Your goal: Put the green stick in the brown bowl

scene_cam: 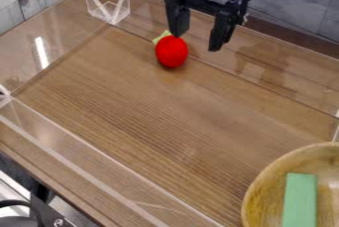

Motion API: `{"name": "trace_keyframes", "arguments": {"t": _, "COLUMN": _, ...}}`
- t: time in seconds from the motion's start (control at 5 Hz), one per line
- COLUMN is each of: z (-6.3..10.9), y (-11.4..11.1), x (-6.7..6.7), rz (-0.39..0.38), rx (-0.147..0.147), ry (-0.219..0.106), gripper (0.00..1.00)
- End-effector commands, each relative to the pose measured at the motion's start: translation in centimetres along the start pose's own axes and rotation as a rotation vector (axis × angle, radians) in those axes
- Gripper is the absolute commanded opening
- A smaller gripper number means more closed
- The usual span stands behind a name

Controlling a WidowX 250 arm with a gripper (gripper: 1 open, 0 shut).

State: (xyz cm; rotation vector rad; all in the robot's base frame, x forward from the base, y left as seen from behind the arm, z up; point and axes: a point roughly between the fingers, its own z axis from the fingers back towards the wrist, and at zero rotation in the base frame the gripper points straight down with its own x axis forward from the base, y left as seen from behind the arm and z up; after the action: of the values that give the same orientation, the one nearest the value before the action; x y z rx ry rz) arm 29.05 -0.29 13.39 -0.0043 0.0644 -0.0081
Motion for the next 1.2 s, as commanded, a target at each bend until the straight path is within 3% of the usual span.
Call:
{"name": "trace_keyframes", "arguments": {"t": 0.0, "z": -1.1, "y": -0.8, "x": -0.5, "rz": -0.014, "rx": -0.005, "ry": 0.031, "gripper": 1.00}}
{"name": "trace_keyframes", "arguments": {"t": 0.2, "z": -1.9, "y": -3.5, "x": -1.6, "rz": -0.044, "rx": -0.023, "ry": 0.048, "gripper": 1.00}}
{"name": "trace_keyframes", "arguments": {"t": 0.4, "z": -2.4, "y": -6.6, "x": -2.3, "rz": -0.046, "rx": -0.050, "ry": 0.043, "gripper": 1.00}}
{"name": "trace_keyframes", "arguments": {"t": 0.8, "z": -3.4, "y": -12.9, "x": -4.4, "rz": -0.047, "rx": -0.101, "ry": 0.025, "gripper": 1.00}}
{"name": "trace_keyframes", "arguments": {"t": 1.0, "z": -4.1, "y": -14.0, "x": -5.6, "rz": -0.016, "rx": -0.127, "ry": 0.003, "gripper": 1.00}}
